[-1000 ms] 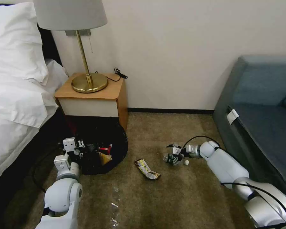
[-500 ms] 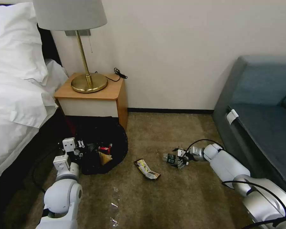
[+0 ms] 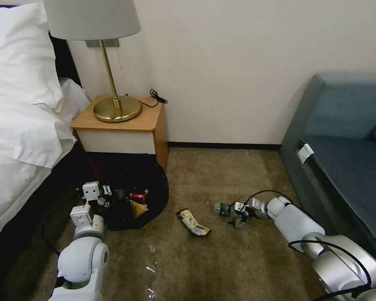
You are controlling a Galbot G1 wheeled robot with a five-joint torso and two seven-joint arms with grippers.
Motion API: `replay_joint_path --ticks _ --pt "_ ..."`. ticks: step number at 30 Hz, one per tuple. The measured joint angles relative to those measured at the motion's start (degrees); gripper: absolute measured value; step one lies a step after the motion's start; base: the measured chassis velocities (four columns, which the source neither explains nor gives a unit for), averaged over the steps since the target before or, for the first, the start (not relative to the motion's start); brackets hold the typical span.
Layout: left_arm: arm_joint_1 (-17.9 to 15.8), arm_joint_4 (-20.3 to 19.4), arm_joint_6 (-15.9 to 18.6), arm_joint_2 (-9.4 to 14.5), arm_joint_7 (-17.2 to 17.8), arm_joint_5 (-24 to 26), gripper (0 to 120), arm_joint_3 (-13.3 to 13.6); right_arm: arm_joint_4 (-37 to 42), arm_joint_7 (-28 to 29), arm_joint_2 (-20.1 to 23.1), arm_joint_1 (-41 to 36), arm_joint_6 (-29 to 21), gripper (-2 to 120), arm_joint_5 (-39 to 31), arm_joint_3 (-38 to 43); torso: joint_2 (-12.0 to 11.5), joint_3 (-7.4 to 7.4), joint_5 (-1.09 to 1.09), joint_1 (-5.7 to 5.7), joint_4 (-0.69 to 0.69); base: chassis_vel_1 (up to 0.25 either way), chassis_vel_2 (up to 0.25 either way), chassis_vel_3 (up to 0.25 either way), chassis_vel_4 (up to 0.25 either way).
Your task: Pick up the trash bin, then pick up the garbage on the floor and place it into the trash bin.
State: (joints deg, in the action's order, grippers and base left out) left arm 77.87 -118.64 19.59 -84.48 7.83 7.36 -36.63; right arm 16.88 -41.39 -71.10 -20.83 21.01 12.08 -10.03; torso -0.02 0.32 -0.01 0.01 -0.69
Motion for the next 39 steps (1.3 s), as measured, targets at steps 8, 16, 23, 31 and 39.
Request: replay_joint_path --ticks 8,16,23,31,39 --pt "0.0 -0.1 0.0 0.0 0.0 0.0 5 -0.1 -0.3 0.1 0.1 -0.2 0.1 68 -0.9 0.5 0.0 0.00 0.00 0.00 0.00 0.000 0.000 0.000 0.000" --pt "-0.2 -0.1 0.0 0.0 0.0 0.2 5 -0.3 -0.2 0.7 0.1 -0.7 0.2 36 -1.7 0.7 0.0 0.00 -0.01 0.00 0.00 0.000 0.000 0.000 0.000" --pt "-0.4 -0.1 0.0 0.1 0.0 0.2 5 -0.3 0.1 1.1 0.4 -1.0 0.3 22 -2.0 0.8 0.0 0.00 0.00 0.00 0.00 0.000 0.000 0.000 0.000" --pt "-0.5 0.1 0.0 -0.1 0.0 0.3 5 -0.2 3.0 1.5 1.2 -2.7 0.7 18 -4.2 2.9 0.0 0.01 0.02 0.00 -0.02 0.000 0.000 0.000 0.000" --pt "-1.4 1.5 -0.2 -0.3 0.2 0.1 5 0.4 24.4 6.9 5.7 -8.3 0.4 18 -19.0 11.0 0.0 0.00 -0.01 0.00 -0.02 0.000 0.000 0.000 0.000"
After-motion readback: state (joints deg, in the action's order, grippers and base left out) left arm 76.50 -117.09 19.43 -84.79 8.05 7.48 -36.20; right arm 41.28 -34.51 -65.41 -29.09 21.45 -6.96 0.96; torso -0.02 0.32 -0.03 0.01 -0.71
